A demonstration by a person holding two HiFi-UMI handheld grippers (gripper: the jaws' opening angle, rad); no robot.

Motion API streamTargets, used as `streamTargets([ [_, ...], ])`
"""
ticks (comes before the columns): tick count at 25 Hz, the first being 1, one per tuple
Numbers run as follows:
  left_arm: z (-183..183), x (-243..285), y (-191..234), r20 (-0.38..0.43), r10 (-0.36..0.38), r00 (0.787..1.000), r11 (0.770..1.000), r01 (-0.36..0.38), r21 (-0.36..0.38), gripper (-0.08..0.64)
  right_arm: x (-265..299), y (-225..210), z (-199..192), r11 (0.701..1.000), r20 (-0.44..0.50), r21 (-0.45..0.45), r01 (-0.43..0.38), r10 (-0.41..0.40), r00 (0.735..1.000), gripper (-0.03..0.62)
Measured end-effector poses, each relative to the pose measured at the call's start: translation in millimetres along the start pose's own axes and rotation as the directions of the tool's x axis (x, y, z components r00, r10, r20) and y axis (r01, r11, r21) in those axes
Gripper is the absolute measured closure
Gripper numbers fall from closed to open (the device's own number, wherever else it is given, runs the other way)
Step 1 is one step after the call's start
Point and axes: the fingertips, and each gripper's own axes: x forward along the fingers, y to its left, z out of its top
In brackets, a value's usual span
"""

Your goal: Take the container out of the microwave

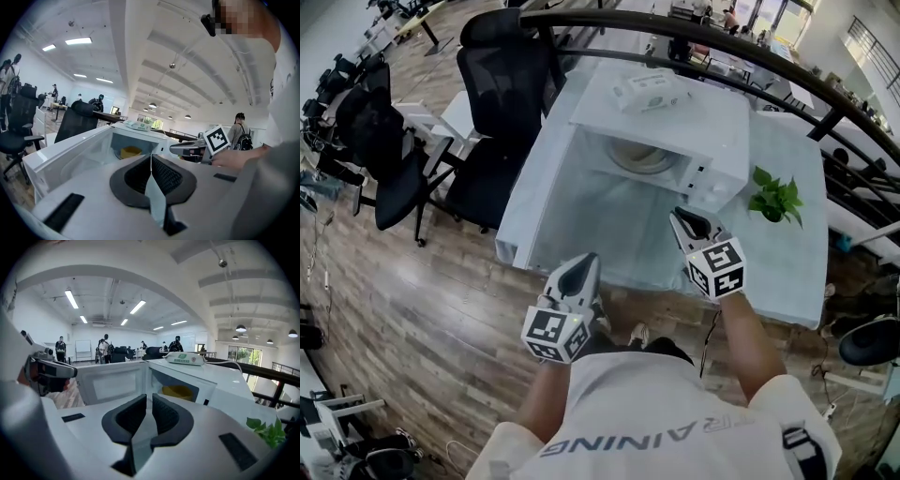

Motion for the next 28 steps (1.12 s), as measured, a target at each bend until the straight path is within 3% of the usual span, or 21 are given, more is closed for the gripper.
streamTargets([
  [7,4,16,16,-0.009,-0.026,1.0,1.0,0.026,0.002,0.523,87,-1,-10,0.989,-0.12,-0.147,-0.016,-0.002,0.993,0.489],
  [17,-5,26,30,-0.044,-0.052,0.998,0.998,0.05,-0.039,0.523,197,-32,-44,0.965,-0.259,-0.261,0.013,-0.083,0.962,0.486],
  [28,-3,32,41,-0.041,-0.047,0.998,0.998,0.045,-0.051,0.523,259,-53,-62,0.918,-0.363,-0.396,-0.009,-0.148,0.92,0.486],
])
